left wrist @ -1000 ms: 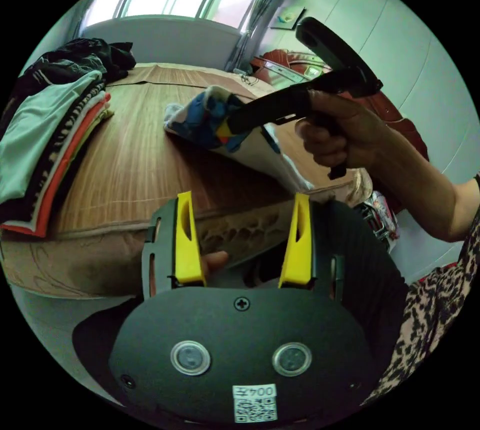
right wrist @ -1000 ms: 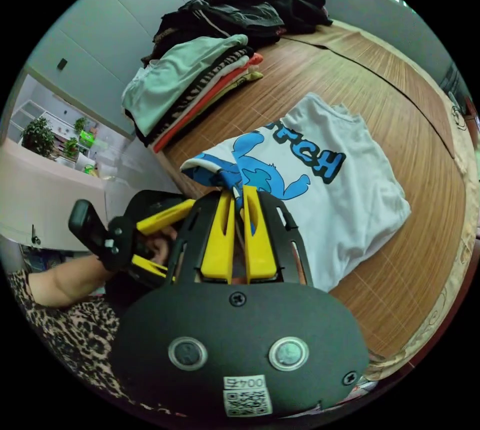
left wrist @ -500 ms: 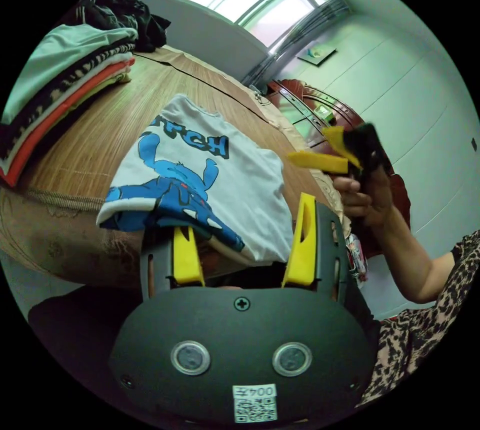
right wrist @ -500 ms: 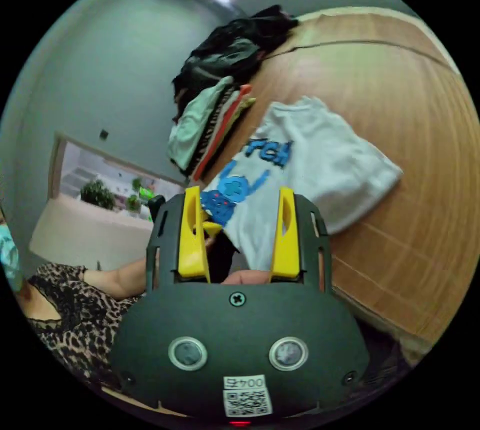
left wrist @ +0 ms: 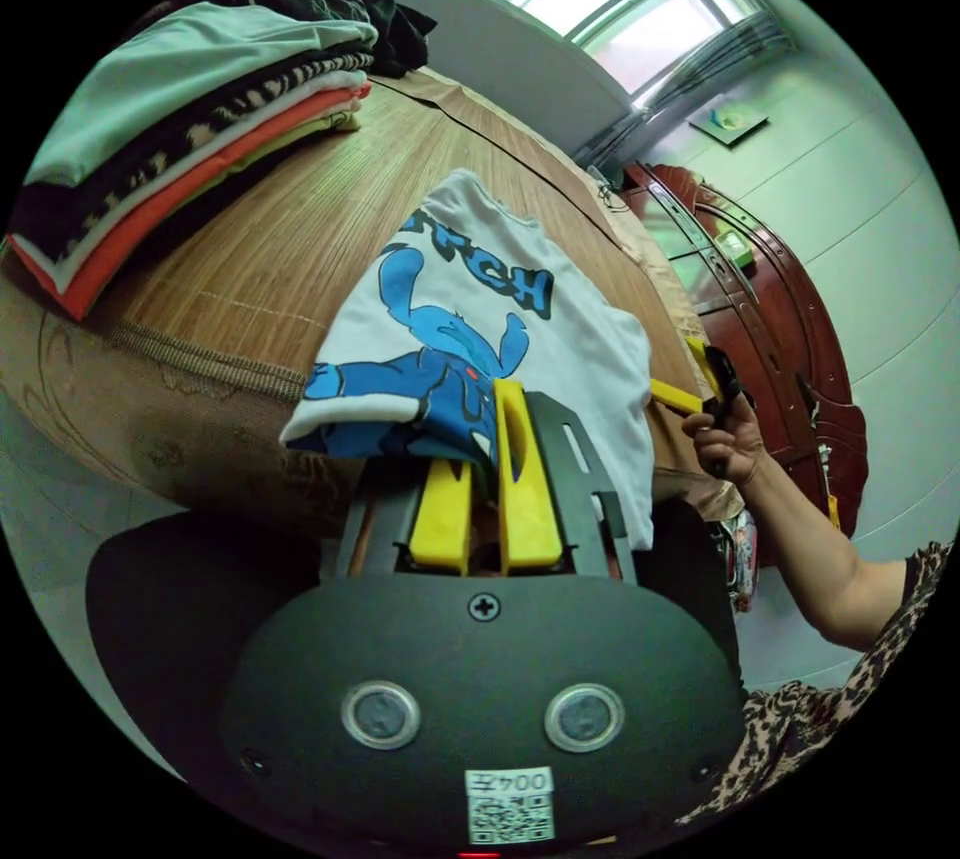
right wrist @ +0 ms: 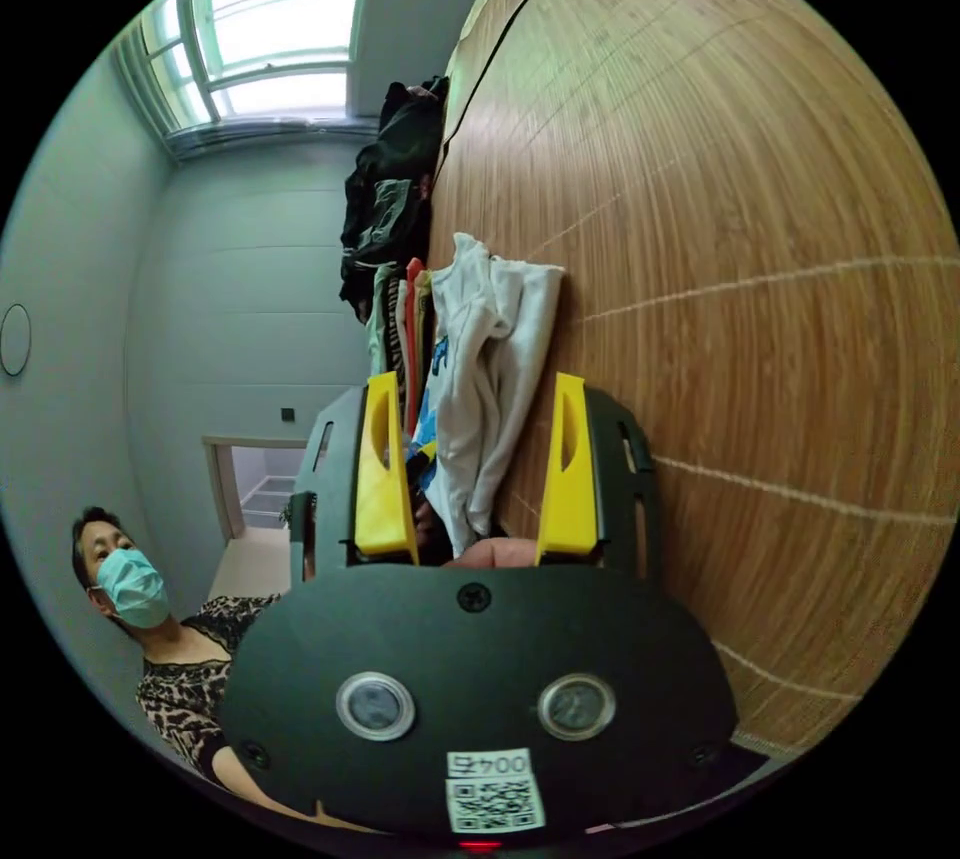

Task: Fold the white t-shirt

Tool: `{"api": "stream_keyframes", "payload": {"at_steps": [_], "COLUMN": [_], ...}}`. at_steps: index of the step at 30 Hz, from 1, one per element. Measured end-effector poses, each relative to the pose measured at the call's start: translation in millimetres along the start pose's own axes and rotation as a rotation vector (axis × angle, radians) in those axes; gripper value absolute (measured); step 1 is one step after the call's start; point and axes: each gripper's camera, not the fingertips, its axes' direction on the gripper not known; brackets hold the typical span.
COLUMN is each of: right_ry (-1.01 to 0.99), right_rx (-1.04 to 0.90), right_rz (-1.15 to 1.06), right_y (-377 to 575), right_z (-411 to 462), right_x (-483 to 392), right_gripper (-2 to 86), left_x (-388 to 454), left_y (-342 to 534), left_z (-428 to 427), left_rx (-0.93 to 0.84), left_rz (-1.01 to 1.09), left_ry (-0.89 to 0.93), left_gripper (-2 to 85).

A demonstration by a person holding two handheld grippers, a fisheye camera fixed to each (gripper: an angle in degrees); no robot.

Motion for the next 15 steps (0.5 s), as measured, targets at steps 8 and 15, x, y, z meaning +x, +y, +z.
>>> {"api": "stream_keyframes", "payload": {"at_steps": [8,15], "right_ry": [-0.03,0.227], "right_rx": [-0.072,-0.081], "right_rz": [-0.059,-0.075], "right_y": [-44,-57], "right_z": [45,94], "right_x": [-24,-66], "right_gripper": [20.8,8.8], "left_x": [4,6], "left_y": [-9,-15], "left_z": [5,5], "left_rx": [-0.025,-0.023], "left_rz": [0.023,0.06], "left_ry": [-0.01,-0.025], "left_gripper": [5.0,5.1]}}
